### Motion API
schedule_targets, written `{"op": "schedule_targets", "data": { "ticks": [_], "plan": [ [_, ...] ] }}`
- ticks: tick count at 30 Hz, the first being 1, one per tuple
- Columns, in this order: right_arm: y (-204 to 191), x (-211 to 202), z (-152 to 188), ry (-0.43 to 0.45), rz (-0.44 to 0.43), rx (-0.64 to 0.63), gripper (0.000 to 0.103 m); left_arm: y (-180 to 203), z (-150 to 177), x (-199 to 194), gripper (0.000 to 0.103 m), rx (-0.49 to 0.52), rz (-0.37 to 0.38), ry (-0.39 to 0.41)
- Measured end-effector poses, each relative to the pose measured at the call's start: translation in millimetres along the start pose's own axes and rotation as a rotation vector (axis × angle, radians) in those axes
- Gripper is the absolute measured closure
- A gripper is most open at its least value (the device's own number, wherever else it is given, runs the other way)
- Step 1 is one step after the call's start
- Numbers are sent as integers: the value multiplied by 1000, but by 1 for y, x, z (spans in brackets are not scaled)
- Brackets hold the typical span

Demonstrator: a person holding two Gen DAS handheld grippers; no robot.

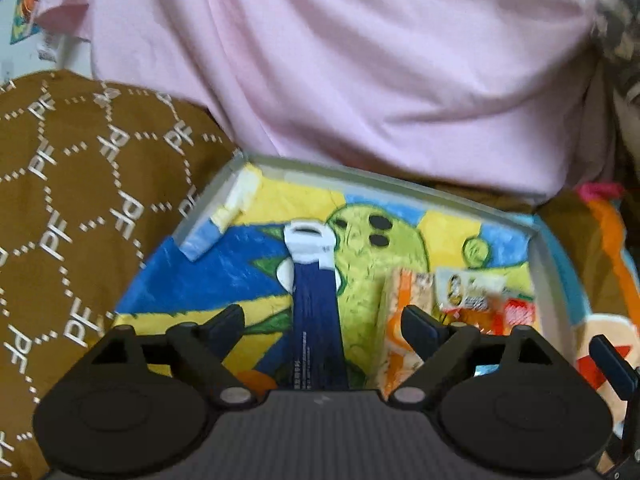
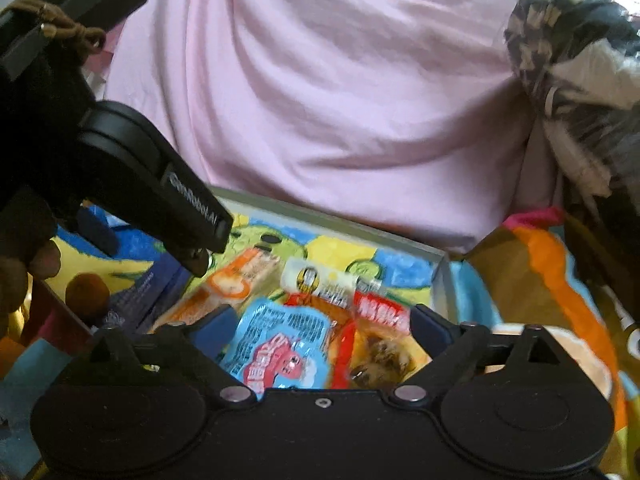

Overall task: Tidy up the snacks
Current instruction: 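Lower both packs into the tray and open both tools, then lift both tools away from the tray toward the remaining snacks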

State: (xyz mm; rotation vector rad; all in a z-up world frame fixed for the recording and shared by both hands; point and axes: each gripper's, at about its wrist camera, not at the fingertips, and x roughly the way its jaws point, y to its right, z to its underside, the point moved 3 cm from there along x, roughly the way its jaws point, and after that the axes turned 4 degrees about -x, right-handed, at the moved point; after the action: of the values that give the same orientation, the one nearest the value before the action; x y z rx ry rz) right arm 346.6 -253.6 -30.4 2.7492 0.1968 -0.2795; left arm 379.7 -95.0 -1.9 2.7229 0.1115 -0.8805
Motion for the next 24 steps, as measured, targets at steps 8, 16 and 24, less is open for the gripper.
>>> {"op": "schedule_targets", "data": {
  "ticks": [8,16,24],
  "plan": [
    [17,-47,-31,76,65,8,1,-9,-10,-62,0,5,-5,95],
    [21,-106,-56,132,70,80,1,-20,-7,-124,0,25,-27,147],
    [20,-151,-71,141,13,227,1,-43,9,-177,0,32,-55,183]
  ]
}}
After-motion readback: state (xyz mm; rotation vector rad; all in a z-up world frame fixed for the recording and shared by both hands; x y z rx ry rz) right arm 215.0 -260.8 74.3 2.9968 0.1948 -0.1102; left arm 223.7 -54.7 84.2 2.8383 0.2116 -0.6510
